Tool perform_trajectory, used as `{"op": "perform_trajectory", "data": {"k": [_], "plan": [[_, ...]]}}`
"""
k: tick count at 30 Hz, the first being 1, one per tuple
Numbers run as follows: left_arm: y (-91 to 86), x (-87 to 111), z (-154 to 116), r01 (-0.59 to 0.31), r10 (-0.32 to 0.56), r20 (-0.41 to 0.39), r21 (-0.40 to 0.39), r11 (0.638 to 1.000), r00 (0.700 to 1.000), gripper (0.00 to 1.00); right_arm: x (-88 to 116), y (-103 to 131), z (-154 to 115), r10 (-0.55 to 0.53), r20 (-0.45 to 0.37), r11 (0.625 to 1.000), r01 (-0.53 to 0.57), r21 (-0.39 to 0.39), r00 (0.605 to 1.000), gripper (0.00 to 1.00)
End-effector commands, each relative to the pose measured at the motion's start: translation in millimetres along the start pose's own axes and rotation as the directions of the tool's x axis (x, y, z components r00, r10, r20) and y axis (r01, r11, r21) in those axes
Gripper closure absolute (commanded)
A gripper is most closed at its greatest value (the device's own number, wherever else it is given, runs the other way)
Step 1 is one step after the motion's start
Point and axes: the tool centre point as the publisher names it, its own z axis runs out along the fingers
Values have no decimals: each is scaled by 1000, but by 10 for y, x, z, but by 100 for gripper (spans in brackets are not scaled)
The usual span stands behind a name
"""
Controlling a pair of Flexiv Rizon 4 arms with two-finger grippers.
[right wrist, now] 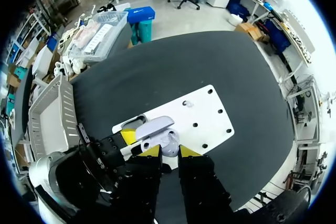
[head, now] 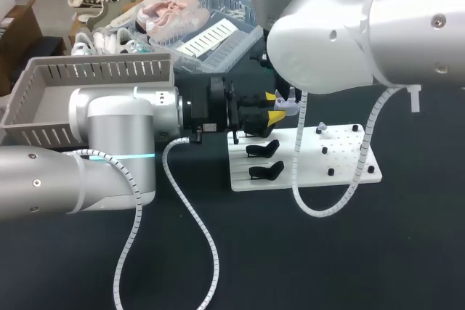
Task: Pick up each earbud case from the left stands, insert the matching earbuds, close the lid, and place the case in the box.
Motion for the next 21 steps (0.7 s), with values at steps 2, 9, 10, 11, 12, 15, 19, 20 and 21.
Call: {"op": "perform_trajectory", "data": {"k": [2, 9, 10, 11, 12, 15, 19, 20, 21], "plan": [[1, 5, 8, -1, 1, 0, -3, 1000, 1000, 100, 40, -70, -4, 3, 8, 1000, -3, -22, 1000, 100], [1, 5, 8, -1, 1, 0, -3, 1000, 1000, 100, 52, -66, 15, 4, 2, 999, -4, -32, 1000, 100], [1, 5, 8, -1, 1, 0, -3, 1000, 1000, 100, 53, -65, 21, 4, -2, 999, -4, -39, 1000, 100], [1, 5, 8, -1, 1, 0, -3, 1000, 1000, 100, 53, -65, 26, 4, -4, 999, -4, -43, 1000, 100], [1, 5, 8, -1, 1, 0, -3, 1000, 1000, 100, 54, -65, 28, 6, -7, 999, -6, -48, 1000, 100], [1, 5, 8, -1, 1, 0, -3, 1000, 1000, 100, 56, -66, 29, 6, -7, 999, -7, -49, 1000, 100], [1, 5, 8, -1, 1, 0, -3, 1000, 1000, 100, 79, -65, 22, 10, -7, 999, -10, -47, 1000, 100], [1, 5, 8, -1, 1, 0, -3, 1000, 1000, 100, 81, -65, 24, 10, -8, 999, -11, -47, 1000, 100], [1, 5, 8, -1, 1, 0, -3, 1000, 1000, 100, 83, -64, 28, 10, -9, 999, -11, -47, 1000, 100]]}}
